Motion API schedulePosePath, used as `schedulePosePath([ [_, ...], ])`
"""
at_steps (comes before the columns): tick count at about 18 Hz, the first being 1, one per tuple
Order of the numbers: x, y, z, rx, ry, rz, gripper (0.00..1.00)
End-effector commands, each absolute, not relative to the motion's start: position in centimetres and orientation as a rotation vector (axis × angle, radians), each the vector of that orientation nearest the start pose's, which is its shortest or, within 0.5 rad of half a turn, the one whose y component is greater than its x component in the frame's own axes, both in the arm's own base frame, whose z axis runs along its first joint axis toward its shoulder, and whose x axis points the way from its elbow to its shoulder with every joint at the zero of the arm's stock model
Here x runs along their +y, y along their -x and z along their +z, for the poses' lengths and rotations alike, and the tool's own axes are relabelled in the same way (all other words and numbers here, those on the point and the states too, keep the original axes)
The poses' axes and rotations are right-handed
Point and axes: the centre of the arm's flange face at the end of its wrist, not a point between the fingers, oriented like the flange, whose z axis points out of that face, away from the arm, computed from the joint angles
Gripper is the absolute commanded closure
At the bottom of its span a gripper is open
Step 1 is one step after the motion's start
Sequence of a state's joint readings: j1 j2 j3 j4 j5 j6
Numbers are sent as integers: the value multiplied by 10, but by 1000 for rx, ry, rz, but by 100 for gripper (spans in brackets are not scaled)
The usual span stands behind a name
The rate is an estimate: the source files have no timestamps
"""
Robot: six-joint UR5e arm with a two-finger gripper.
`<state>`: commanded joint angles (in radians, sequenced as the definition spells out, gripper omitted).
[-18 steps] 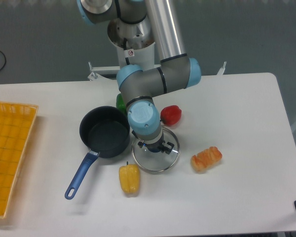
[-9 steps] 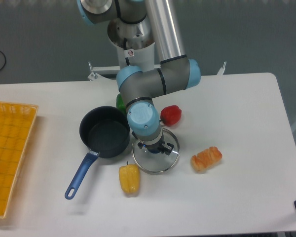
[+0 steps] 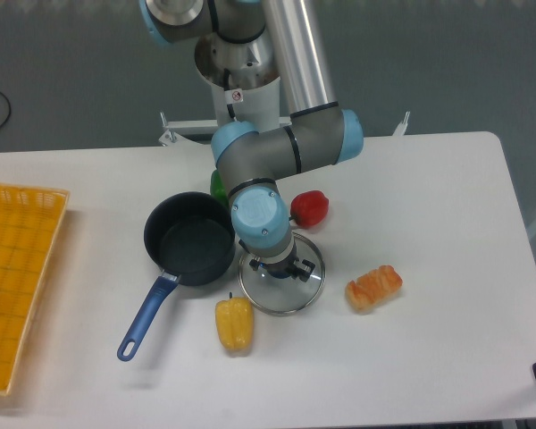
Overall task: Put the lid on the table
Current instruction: 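Set the glass lid flat on the table, adjusting its position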
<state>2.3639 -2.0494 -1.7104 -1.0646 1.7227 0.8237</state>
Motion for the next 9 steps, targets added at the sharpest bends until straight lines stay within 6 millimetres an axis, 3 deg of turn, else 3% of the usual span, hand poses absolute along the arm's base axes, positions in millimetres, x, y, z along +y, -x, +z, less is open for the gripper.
schedulePosePath([
  [9,508,346,200,69,3333,35,39],
])
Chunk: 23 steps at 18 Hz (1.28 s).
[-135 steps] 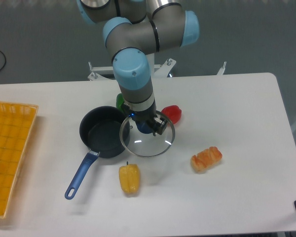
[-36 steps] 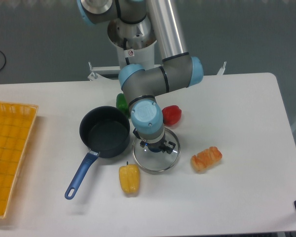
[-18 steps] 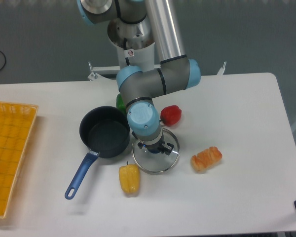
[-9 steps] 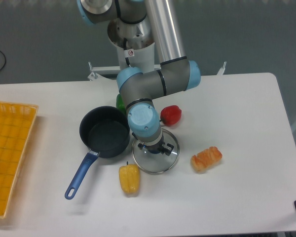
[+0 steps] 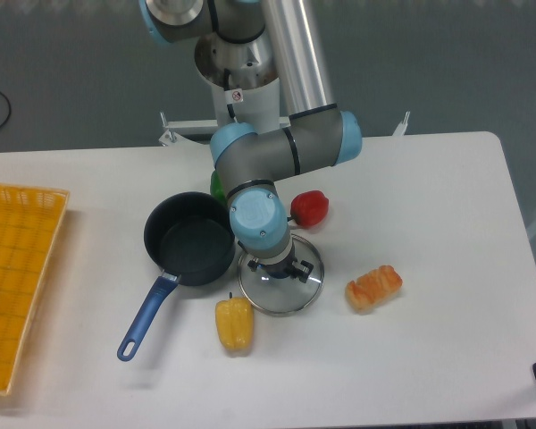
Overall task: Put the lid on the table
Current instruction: 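Set the glass lid flat on the table, adjusting its position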
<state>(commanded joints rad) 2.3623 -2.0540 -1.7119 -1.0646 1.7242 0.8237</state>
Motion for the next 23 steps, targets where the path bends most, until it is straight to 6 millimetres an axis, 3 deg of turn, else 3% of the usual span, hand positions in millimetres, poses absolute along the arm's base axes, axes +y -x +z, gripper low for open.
schedulePosePath([
  [17,509,347,197,76,3345,48,35],
  [22,510,348,194,76,3346,49,26],
  [23,510,348,194,79,3346,49,18],
])
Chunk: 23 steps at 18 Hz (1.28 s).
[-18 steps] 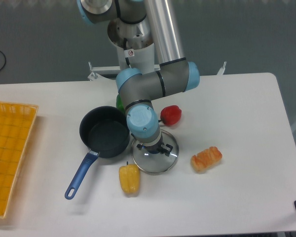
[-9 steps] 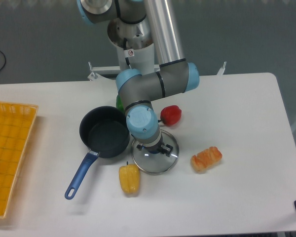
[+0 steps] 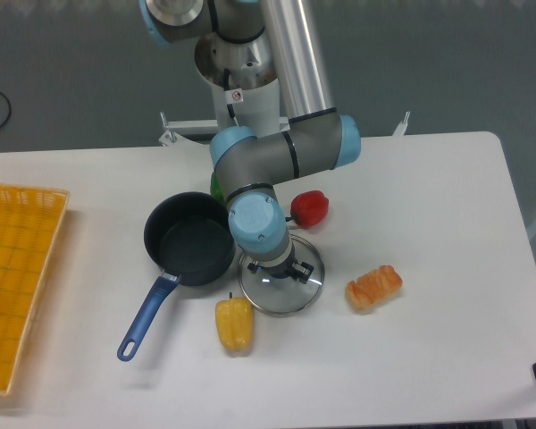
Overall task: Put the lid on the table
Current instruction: 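Set the glass lid flat on the table, adjusting its position, then open the gripper to release the lid knob and lift away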
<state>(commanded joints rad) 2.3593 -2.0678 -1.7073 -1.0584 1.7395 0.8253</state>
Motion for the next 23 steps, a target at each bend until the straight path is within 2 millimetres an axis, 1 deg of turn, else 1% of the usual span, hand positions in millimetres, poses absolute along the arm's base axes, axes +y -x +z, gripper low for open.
schedulePosePath([
  [1,511,347,197,80,3341,57,7],
  [2,511,348,200,80,3338,62,1],
  [6,512,350,206,76,3332,77,0],
  [11,522,362,231,79,3291,142,0],
  [13,523,369,262,78,3250,201,0],
  [15,515,375,291,142,3219,249,0],
  [17,502,384,306,261,3208,258,0],
  [18,500,385,309,309,3202,259,0],
  [20,497,389,313,301,3196,265,0],
  [23,496,390,315,293,3194,267,0],
])
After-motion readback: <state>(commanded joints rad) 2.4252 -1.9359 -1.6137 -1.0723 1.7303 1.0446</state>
